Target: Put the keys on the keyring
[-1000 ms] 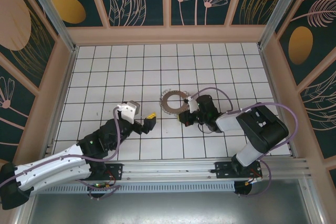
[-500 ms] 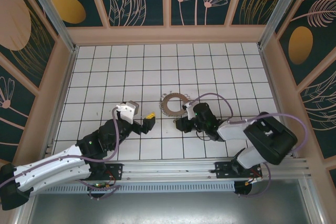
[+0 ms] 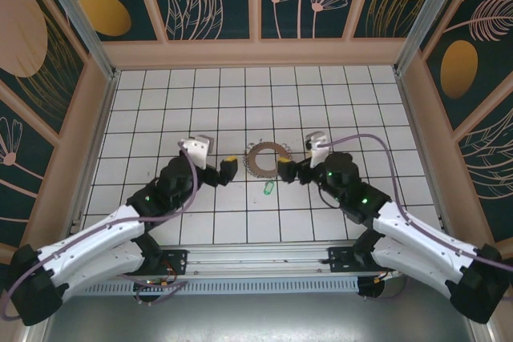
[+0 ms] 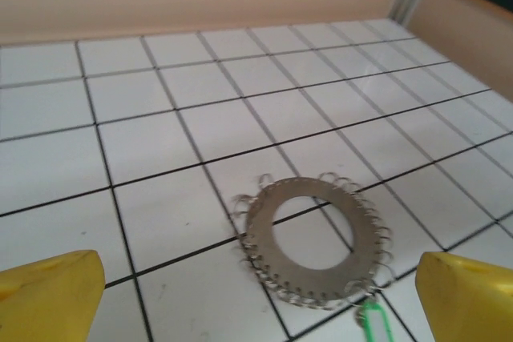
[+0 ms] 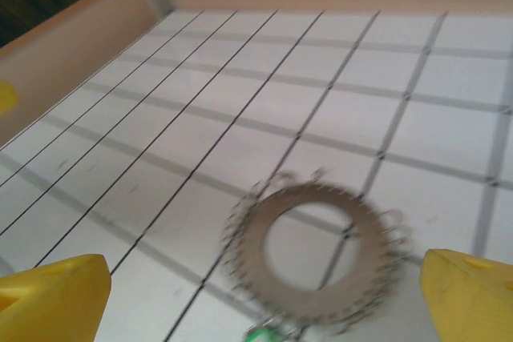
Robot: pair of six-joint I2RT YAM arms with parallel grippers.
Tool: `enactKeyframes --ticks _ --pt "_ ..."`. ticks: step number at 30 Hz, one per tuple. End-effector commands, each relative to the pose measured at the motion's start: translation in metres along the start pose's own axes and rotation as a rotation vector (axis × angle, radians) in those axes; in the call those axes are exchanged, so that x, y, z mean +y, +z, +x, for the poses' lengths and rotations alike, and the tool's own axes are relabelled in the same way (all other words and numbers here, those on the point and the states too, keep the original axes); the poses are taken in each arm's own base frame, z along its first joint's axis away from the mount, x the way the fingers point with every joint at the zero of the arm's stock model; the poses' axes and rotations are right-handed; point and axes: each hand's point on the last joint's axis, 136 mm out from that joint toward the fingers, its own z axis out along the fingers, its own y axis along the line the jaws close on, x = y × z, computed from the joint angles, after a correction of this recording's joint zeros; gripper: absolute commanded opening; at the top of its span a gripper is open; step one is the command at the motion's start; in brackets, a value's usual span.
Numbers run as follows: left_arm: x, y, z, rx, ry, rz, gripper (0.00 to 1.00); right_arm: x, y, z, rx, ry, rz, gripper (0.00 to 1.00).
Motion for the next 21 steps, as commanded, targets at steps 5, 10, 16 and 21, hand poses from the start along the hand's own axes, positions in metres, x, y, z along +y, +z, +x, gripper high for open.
enactKeyframes --ticks 5,10,16,21 --pt "0.075 0.041 -0.022 0.015 -0.181 -0.124 0.99 -0.111 -0.017 -0.033 -0.179 -0.054 0.289 0.99" --pt "0.142 0.035 -0.035 -0.078 -0.229 -0.429 0.99 -0.185 -0.029 -0.015 -0.217 0.102 0.398 0.99" --pt "0.192 0.007 -0.051 -0.266 -0.142 -0.694 0.99 -0.194 -0.048 0.002 -0.384 -0.025 0.448 0.99" --pt "0.219 0.009 -0.045 -0.279 -0.030 -0.791 0.99 -0.215 -0.041 0.013 -0.351 -0.045 0.522 0.99"
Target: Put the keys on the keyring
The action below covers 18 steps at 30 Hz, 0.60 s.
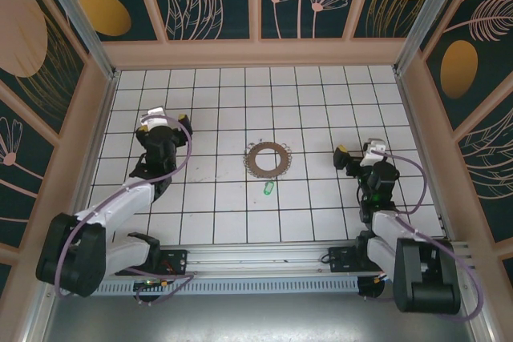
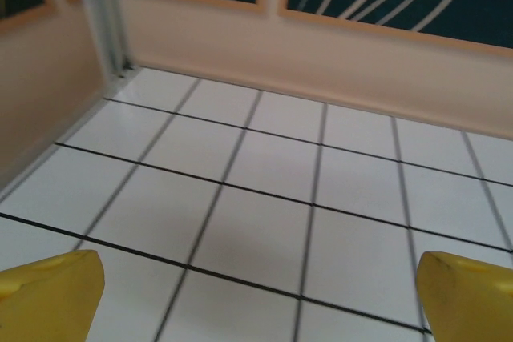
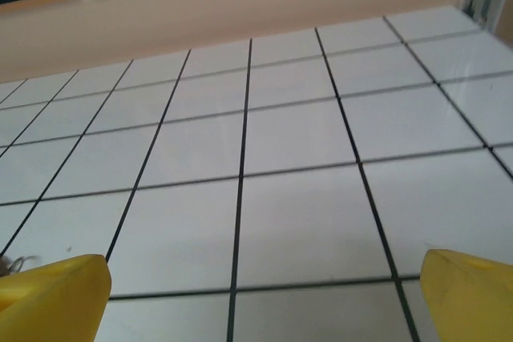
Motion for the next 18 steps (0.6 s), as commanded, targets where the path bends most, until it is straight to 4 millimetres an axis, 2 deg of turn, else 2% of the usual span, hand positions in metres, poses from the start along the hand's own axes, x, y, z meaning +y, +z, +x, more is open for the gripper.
enactKeyframes --ticks 1,3,6,11,14,16,18 --pt "0.025 0.012 -0.007 -0.098 0.080 -0.115 0.99 -0.006 0.003 -0.041 -0.190 -0.060 0.031 0.99" --pt "0.046 0.019 0.003 -0.096 0.088 -0.186 0.99 -0.007 0.011 -0.038 -0.194 -0.066 0.024 0.99" --pt "0.058 0.018 0.014 -0.125 0.086 -0.168 0.99 -0.005 0.014 -0.042 -0.226 -0.075 0.011 0.99" --pt "0.059 0.017 0.018 -0.181 0.107 -0.096 0.99 -0.013 0.021 -0.029 -0.234 -0.038 0.017 0.99" --pt "0.058 0.021 0.025 -0.191 0.093 -0.042 0.99 -0.018 0.024 -0.028 -0.231 -0.029 0.039 0.99" --pt "0.059 0.029 0.029 -0.148 0.081 -0.011 0.99 -0.018 0.028 -0.028 -0.225 -0.024 0.038 0.99" --pt "0.062 0.032 0.032 -0.138 0.050 0.032 0.99 -0.027 0.037 -0.026 -0.193 -0.008 0.080 0.99"
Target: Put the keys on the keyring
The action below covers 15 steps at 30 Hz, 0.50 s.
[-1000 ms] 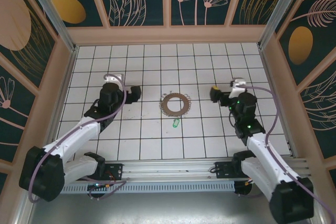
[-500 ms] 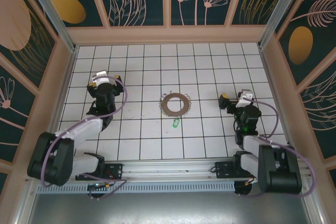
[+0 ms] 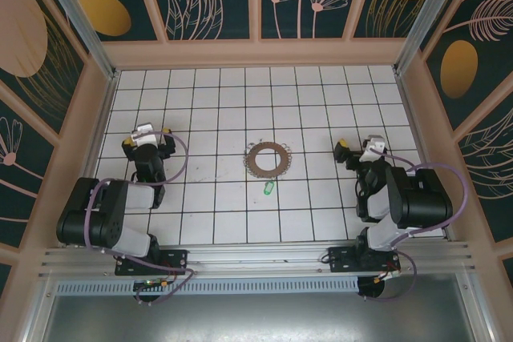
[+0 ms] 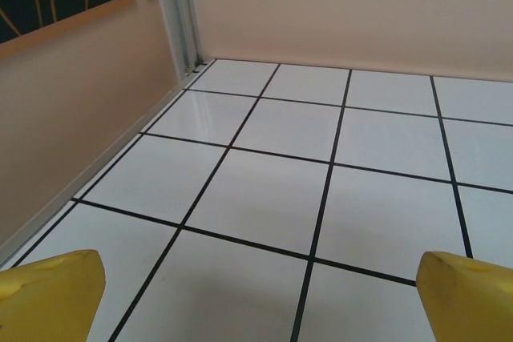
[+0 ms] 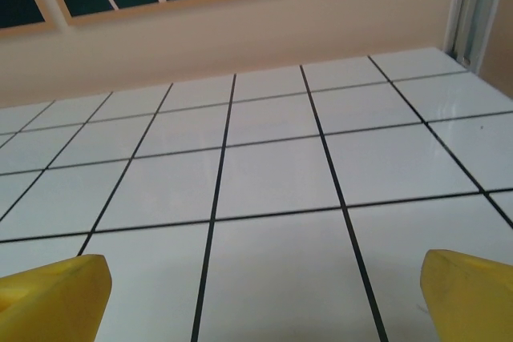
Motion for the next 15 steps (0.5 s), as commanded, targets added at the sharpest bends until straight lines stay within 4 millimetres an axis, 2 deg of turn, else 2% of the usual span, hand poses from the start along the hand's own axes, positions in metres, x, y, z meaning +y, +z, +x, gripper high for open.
enactKeyframes --ticks 1,3,7,11,15 --pt "-0.010 0.001 -0.018 -0.084 -0.058 0.125 0.99 -0.013 0.014 -0.027 -0.077 0.022 0.069 0.99" --pt "-0.011 -0.003 -0.019 -0.114 -0.058 0.142 0.99 -0.020 0.025 -0.022 -0.031 0.036 0.112 0.99" --pt "-0.011 -0.003 -0.017 -0.102 -0.054 0.142 0.99 -0.017 0.024 -0.021 -0.031 0.016 0.121 0.99" --pt "-0.011 -0.003 -0.017 -0.103 -0.054 0.142 0.99 0.015 0.015 -0.022 -0.057 -0.065 -0.051 0.99" --pt "-0.011 -0.003 -0.017 -0.103 -0.054 0.142 0.99 0.005 0.015 -0.024 -0.066 -0.041 0.015 0.99"
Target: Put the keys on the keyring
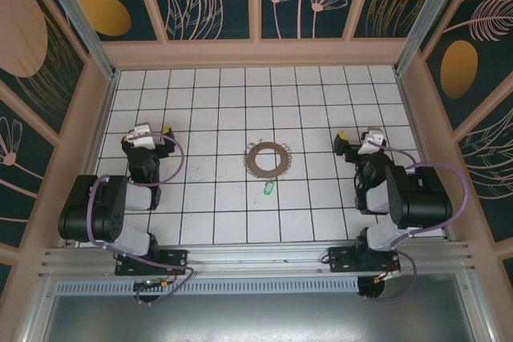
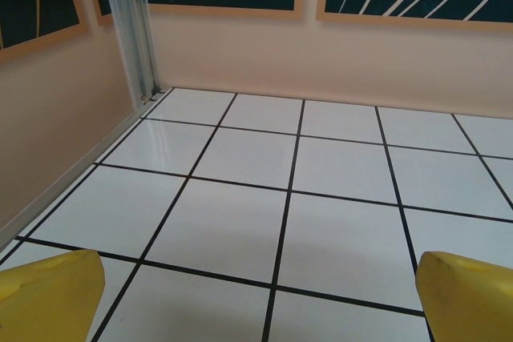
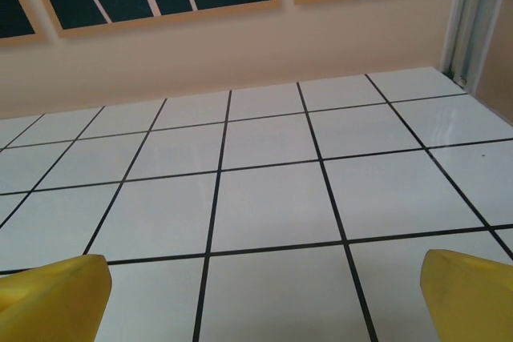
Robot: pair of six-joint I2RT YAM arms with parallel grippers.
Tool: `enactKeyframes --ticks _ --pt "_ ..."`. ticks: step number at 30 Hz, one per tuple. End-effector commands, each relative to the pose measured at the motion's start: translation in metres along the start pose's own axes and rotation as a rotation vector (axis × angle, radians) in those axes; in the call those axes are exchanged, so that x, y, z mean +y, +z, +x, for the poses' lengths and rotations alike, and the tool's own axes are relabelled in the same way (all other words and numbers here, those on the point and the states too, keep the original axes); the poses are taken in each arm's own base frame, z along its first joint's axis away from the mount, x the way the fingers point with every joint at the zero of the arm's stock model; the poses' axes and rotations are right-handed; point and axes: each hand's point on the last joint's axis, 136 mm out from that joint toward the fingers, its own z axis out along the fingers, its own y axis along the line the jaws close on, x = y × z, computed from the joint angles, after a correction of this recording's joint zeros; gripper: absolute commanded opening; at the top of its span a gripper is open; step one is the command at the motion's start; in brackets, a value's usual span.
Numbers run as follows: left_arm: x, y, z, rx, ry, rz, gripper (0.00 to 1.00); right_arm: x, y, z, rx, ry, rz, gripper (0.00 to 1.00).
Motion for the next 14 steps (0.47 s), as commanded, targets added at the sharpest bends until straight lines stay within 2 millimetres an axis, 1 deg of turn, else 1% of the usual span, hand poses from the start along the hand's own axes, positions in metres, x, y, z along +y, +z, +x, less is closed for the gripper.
enactKeyframes --ticks 1,4,9,12,14 --pt "-0.002 -0.001 -0.007 -0.033 -0.020 0.018 0.99 0.001 -0.002 -0.015 -0.062 -0.023 0.013 0.99" --pt "-0.002 -0.001 -0.007 -0.035 -0.019 0.018 0.99 0.007 0.001 -0.012 -0.045 -0.042 -0.018 0.99" --pt "-0.002 -0.001 -0.007 -0.033 -0.019 0.018 0.99 0.006 0.000 -0.013 -0.051 -0.040 -0.014 0.99" --pt "-0.002 -0.001 -0.007 -0.033 -0.019 0.017 0.99 0.001 0.008 -0.011 -0.021 -0.022 0.006 0.99" --pt "-0.002 -0.001 -0.007 -0.034 -0.019 0.018 0.99 0.001 0.005 -0.011 -0.031 -0.028 0.010 0.99"
